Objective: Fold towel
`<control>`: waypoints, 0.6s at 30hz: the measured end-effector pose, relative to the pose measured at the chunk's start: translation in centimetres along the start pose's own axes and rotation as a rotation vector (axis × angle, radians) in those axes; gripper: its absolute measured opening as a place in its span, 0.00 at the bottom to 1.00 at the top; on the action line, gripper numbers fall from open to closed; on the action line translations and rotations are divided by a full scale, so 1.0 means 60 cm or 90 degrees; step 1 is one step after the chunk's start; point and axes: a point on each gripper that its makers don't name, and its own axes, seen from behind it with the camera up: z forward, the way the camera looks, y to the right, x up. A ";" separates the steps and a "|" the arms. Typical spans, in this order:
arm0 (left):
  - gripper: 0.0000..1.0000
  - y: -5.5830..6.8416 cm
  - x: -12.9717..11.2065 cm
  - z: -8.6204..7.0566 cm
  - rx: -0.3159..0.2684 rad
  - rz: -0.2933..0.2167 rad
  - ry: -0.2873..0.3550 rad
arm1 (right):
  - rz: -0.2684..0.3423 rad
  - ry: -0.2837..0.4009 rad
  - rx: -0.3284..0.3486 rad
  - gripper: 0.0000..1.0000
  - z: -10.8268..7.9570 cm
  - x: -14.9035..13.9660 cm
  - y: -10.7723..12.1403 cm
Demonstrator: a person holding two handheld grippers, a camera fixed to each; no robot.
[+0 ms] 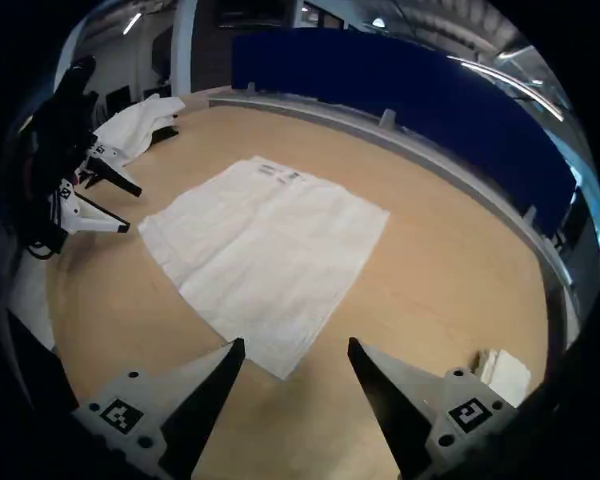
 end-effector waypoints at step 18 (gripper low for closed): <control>0.87 0.011 -0.035 0.026 -0.020 -0.041 -0.039 | 0.021 -0.028 0.008 0.82 0.032 -0.035 -0.009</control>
